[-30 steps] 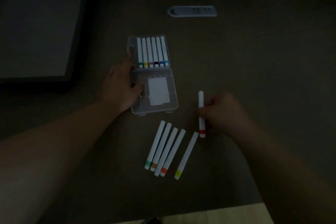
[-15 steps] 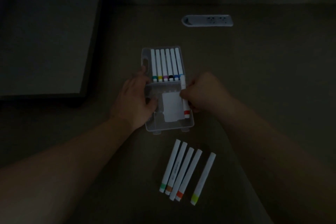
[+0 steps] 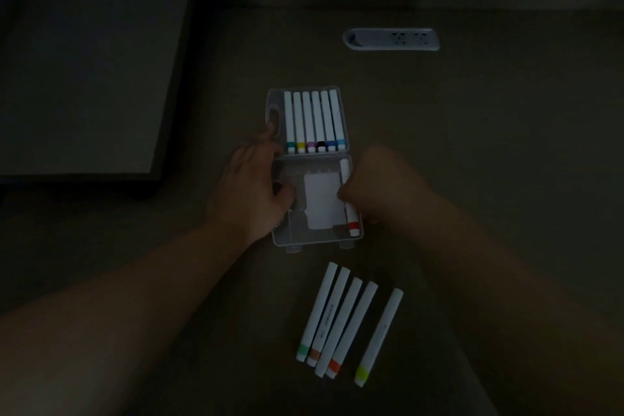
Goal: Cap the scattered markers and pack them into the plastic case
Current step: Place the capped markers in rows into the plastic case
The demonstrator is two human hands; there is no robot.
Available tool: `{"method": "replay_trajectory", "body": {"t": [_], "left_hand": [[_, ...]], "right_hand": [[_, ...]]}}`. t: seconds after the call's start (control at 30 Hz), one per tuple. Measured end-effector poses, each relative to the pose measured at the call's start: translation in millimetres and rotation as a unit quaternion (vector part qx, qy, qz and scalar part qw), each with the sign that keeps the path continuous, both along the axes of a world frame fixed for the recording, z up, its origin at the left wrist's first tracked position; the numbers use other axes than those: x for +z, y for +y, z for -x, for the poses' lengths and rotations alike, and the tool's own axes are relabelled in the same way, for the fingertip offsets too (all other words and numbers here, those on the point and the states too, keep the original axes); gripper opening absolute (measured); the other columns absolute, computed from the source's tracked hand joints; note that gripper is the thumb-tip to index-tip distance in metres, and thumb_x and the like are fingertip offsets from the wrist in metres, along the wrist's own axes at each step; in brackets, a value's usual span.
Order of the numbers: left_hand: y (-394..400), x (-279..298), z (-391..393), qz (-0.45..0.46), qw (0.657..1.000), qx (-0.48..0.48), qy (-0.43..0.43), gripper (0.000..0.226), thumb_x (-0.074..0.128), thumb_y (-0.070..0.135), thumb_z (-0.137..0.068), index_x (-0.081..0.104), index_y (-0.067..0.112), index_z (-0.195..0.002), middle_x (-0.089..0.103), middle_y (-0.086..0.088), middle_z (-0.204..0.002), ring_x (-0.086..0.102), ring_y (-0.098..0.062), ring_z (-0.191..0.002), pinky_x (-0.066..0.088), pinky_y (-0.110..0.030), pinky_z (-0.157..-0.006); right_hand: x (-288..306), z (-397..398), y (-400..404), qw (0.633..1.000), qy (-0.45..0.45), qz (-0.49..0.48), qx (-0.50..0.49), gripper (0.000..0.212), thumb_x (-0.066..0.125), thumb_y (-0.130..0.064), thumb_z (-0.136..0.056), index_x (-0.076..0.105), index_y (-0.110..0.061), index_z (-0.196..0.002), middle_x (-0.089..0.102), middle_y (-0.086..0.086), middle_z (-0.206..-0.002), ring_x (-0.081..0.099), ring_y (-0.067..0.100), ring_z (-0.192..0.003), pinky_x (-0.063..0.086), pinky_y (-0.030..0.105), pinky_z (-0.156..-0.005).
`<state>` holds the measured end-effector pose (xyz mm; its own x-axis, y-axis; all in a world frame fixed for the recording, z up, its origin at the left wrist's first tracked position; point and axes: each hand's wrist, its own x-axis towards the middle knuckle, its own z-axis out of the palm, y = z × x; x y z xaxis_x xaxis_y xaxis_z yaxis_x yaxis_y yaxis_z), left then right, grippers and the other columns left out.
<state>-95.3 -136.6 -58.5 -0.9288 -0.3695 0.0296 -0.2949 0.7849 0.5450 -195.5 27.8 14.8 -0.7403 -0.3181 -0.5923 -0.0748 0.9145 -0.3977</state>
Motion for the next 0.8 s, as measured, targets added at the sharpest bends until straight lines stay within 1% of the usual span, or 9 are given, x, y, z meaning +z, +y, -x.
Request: {"method": "replay_trajectory", "body": {"t": [0.07, 0.13, 0.17, 0.27, 0.4, 0.5, 0.63, 0.73, 0.8], "left_hand": [[-0.4, 1.4, -0.5, -0.003, 1.000, -0.002, -0.005, 0.051, 0.061, 0.047, -0.080, 0.050, 0.031, -0.128, 0.049, 0.006, -0.144, 0.046, -0.014, -0.133, 0.045, -0.044, -0.107], [0.3, 3.0, -1.5, -0.005, 1.000, -0.005, -0.005, 0.054, 0.062, 0.046, -0.081, 0.049, 0.030, -0.130, 0.049, 0.005, -0.145, 0.045, -0.014, -0.133, 0.044, -0.043, -0.107], [0.6, 3.5, -1.5, -0.003, 1.000, -0.004, -0.003, 0.053, 0.062, 0.045, -0.081, 0.049, 0.029, -0.130, 0.049, 0.005, -0.144, 0.045, -0.015, -0.132, 0.044, -0.043, -0.107], [0.7, 2.2, -1.1, 0.008, 1.000, 0.001, 0.001, 0.049, 0.065, 0.042, -0.083, 0.050, 0.029, -0.127, 0.049, 0.004, -0.144, 0.045, -0.015, -0.132, 0.045, -0.044, -0.107], [-1.7, 0.7, -0.1, 0.001, 1.000, -0.007, 0.003, 0.044, 0.066, 0.044, -0.084, 0.049, 0.033, -0.124, 0.048, 0.006, -0.146, 0.046, -0.014, -0.133, 0.045, -0.045, -0.107], [-0.4, 1.4, -0.7, 0.006, 1.000, -0.002, 0.003, 0.042, 0.068, 0.040, -0.084, 0.051, 0.032, -0.121, 0.049, 0.007, -0.144, 0.047, -0.014, -0.131, 0.047, -0.043, -0.105], [1.8, 3.0, -0.7, 0.000, 1.000, 0.003, 0.000, 0.043, 0.068, 0.039, -0.084, 0.051, 0.031, -0.123, 0.051, 0.008, -0.141, 0.047, -0.013, -0.130, 0.048, -0.042, -0.103], [2.1, 2.4, -0.5, 0.007, 1.000, 0.003, 0.001, 0.038, 0.068, 0.039, -0.082, 0.051, 0.033, -0.116, 0.053, 0.008, -0.137, 0.050, -0.013, -0.127, 0.051, -0.044, -0.100], [0.9, 2.8, -0.4, -0.002, 1.000, 0.002, -0.004, 0.037, 0.068, 0.040, -0.081, 0.052, 0.033, -0.114, 0.055, 0.010, -0.133, 0.052, -0.013, -0.124, 0.053, -0.044, -0.097]], "right_hand": [[-2.2, 2.1, 2.0, 1.000, -0.004, -0.006, 0.001, 0.020, 0.069, -0.025, -0.089, 0.058, -0.016, -0.103, 0.060, 0.005, -0.097, 0.062, 0.021, -0.093, 0.055, 0.039, -0.087], [-3.9, 3.9, 3.4, 1.000, -0.029, -0.002, -0.007, 0.017, 0.069, -0.027, -0.089, 0.056, -0.018, -0.094, 0.059, 0.005, -0.093, 0.064, 0.021, -0.092, 0.056, 0.041, -0.087], [-4.8, 4.7, 3.8, 0.999, -0.045, 0.001, -0.015, 0.018, 0.069, -0.028, -0.088, 0.056, -0.017, -0.094, 0.061, 0.006, -0.094, 0.065, 0.021, -0.090, 0.057, 0.041, -0.086], [-7.3, 6.5, 5.4, 0.996, -0.082, 0.008, -0.038, 0.025, 0.068, -0.030, -0.089, 0.058, -0.013, -0.105, 0.065, 0.009, -0.098, 0.067, 0.020, -0.084, 0.059, 0.037, -0.079], [-9.1, 8.9, 7.6, 0.992, -0.110, 0.023, -0.049, 0.022, 0.067, -0.025, -0.090, 0.057, -0.011, -0.104, 0.064, 0.010, -0.095, 0.065, 0.020, -0.081, 0.059, 0.034, -0.074], [-6.3, 12.9, 8.2, 0.988, -0.138, 0.031, -0.056, 0.020, 0.068, -0.022, -0.089, 0.058, -0.010, -0.102, 0.063, 0.009, -0.092, 0.062, 0.019, -0.079, 0.055, 0.030, -0.063], [-6.4, 13.9, 8.9, 0.988, -0.137, 0.038, -0.058, 0.019, 0.070, -0.022, -0.088, 0.059, -0.011, -0.097, 0.064, 0.009, -0.091, 0.063, 0.019, -0.077, 0.053, 0.029, -0.057], [-9.6, 9.1, 15.7, 0.988, -0.124, 0.064, -0.065, 0.023, 0.069, -0.026, -0.089, 0.061, -0.009, -0.103, 0.065, 0.008, -0.089, 0.063, 0.018, -0.076, 0.055, 0.029, -0.060], [-9.2, 3.5, 26.1, 0.988, -0.105, 0.074, -0.080, 0.024, 0.067, -0.032, -0.090, 0.061, -0.011, -0.100, 0.065, 0.007, -0.088, 0.064, 0.017, -0.074, 0.056, 0.029, -0.063]]}}
